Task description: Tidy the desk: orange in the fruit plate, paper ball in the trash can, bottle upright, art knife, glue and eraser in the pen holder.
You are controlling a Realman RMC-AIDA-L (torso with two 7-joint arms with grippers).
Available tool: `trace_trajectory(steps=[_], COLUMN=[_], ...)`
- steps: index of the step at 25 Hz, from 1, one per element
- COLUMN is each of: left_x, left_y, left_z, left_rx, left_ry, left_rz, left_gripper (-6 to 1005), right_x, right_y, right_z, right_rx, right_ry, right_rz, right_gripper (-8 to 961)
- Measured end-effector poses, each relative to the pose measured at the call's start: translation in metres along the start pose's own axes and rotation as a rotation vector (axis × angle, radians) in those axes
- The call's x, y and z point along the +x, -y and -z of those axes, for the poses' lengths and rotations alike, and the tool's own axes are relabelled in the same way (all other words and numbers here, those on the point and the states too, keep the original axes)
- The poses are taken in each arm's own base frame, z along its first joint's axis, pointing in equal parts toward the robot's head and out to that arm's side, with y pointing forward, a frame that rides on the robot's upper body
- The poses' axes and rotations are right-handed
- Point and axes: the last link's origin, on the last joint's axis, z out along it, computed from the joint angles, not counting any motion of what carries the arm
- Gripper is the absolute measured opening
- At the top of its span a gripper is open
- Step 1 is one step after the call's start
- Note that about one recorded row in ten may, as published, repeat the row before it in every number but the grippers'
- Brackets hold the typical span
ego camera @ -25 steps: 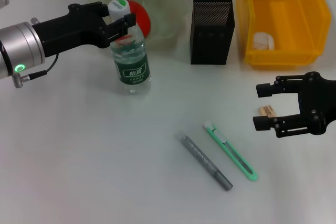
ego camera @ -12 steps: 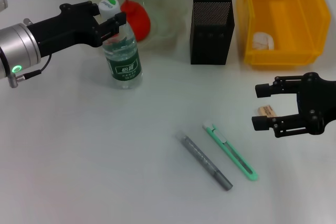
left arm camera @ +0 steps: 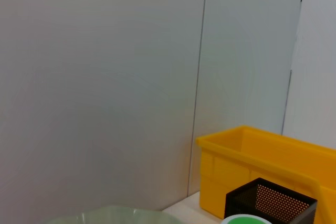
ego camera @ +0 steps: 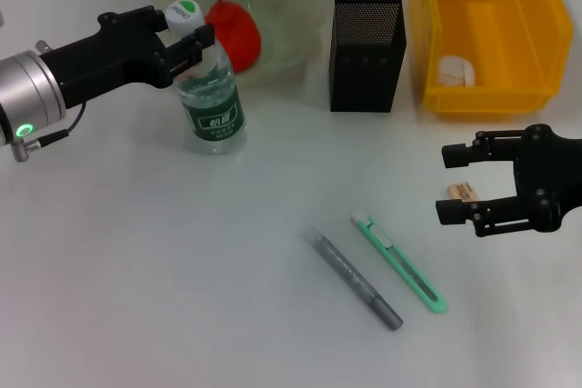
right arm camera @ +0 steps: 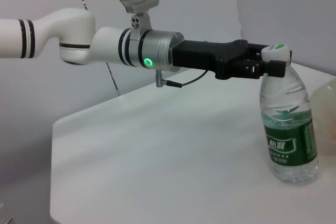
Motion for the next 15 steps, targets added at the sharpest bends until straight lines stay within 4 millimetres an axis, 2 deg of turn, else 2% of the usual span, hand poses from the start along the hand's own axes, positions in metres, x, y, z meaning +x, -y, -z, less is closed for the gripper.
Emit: trace_trajectory(steps=[12,15], left_x=[0.008,0.012], left_y=[-0.01,-0.01], left_z=[0.0,0.002], left_rx=[-0.076,-0.086], left_ry=[-0.039,-0.068], left_rz=[0.008,0.016], left_gripper=[676,696], right_x=[0.003,0.003], right_y=[0.001,0.001], right_z=[-0.001,-0.001], right_rx=[-0.001,-0.001], right_ry=[0.007,0.007], right_rz=[-0.008,-0.007], right_gripper=[778,777])
